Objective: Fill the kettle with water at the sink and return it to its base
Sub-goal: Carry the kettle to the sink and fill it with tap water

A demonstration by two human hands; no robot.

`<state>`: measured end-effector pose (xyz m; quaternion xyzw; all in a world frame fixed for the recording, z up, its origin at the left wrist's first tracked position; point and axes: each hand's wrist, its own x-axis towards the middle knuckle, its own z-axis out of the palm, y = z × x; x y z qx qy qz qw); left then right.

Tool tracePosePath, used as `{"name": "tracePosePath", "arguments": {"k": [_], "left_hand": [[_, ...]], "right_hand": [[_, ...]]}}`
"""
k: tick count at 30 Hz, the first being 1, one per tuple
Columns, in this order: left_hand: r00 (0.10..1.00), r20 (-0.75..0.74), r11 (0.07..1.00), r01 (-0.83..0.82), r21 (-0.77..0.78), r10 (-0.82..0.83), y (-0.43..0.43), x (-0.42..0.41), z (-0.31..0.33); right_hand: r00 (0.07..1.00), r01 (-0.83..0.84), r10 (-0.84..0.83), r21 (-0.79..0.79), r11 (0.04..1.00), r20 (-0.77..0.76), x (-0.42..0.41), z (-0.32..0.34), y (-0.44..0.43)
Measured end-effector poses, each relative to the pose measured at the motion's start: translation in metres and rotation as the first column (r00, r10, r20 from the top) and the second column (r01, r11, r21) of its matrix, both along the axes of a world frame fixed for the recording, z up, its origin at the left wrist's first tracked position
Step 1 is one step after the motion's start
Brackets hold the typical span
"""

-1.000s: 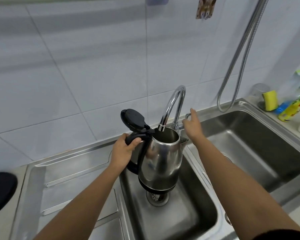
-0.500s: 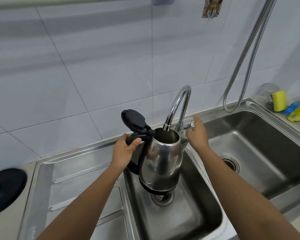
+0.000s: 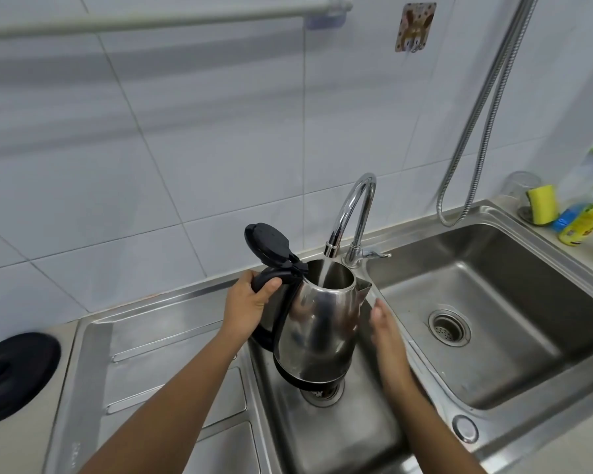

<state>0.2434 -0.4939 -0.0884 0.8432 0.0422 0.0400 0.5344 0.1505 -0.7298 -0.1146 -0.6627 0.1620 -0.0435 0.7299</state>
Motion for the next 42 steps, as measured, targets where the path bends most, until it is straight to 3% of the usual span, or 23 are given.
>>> {"name": "tracePosePath", "arguments": {"k": [3,5,11,42], "left_hand": [[1.0,0.0,1.0,0.003,-0.025,-0.003,-0.004,-0.003,0.002],[1.0,0.004,0.999,-0.001,-0.034,0.001,-0.006,-0.005,0.002],[1.0,-0.003,0.999,-0.03,-0.046,0.03,-0.001,-0.007,0.001],[0.999,0.041,1.0,-0.016,-0.016,0.017,0.011,-0.013,-0.004]], "right_hand": [[0.984,-0.176,0.176,0.015,0.984,-0.027,-0.017,0.003,0.021],[0.977,-0.203,0.2,-0.024,0.979,-0.071,-0.015,0.01,0.027],[0.99,-0.118,0.099,-0.208,0.971,-0.103,-0.011,0.016,0.042],[0.985,-0.133,0.099,-0.249,0.959,-0.143,-0.012,0.004,0.053]]}}
